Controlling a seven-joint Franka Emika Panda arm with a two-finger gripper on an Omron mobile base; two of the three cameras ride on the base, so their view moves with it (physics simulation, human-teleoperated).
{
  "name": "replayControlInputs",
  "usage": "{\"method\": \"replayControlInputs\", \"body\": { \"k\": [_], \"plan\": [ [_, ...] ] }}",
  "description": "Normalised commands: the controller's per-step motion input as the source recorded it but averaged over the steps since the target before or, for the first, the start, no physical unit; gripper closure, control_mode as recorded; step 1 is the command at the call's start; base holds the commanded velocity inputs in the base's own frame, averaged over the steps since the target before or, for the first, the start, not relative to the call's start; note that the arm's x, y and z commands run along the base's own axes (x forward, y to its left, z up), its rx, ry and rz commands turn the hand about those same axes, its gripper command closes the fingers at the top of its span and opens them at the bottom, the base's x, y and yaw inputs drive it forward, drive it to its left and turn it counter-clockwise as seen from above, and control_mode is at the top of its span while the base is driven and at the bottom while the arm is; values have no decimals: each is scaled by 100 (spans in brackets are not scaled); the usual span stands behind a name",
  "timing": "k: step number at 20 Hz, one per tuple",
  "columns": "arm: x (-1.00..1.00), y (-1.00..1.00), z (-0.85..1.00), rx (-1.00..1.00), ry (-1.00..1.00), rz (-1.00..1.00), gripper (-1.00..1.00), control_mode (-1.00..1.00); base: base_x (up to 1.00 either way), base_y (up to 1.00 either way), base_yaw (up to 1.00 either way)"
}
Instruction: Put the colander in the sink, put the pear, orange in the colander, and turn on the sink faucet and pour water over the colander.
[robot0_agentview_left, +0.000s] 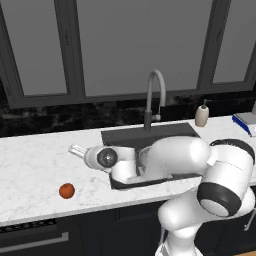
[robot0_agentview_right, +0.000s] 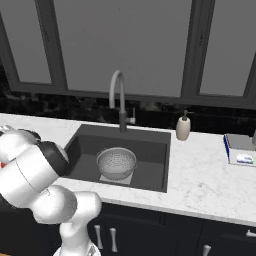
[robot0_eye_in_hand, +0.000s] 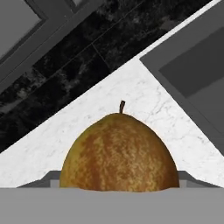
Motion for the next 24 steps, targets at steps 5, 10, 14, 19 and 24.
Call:
{"method": "replayControlInputs", "body": {
  "k": [5, 10, 14, 19, 24],
  "plan": [
    [-28, -79, 100, 35, 28, -26, 100, -100, 0, 0, 0],
    [-11, -65, 100, 24, 41, -19, 100, -100, 0, 0, 0],
    [-9, -53, 100, 13, 46, -11, 100, -100, 0, 0, 0],
    [-41, -86, 60, 13, 16, -21, 100, -100, 0, 0, 0],
    [-30, -100, -6, 15, 0, -33, 100, -100, 0, 0, 0]
  ]
}}
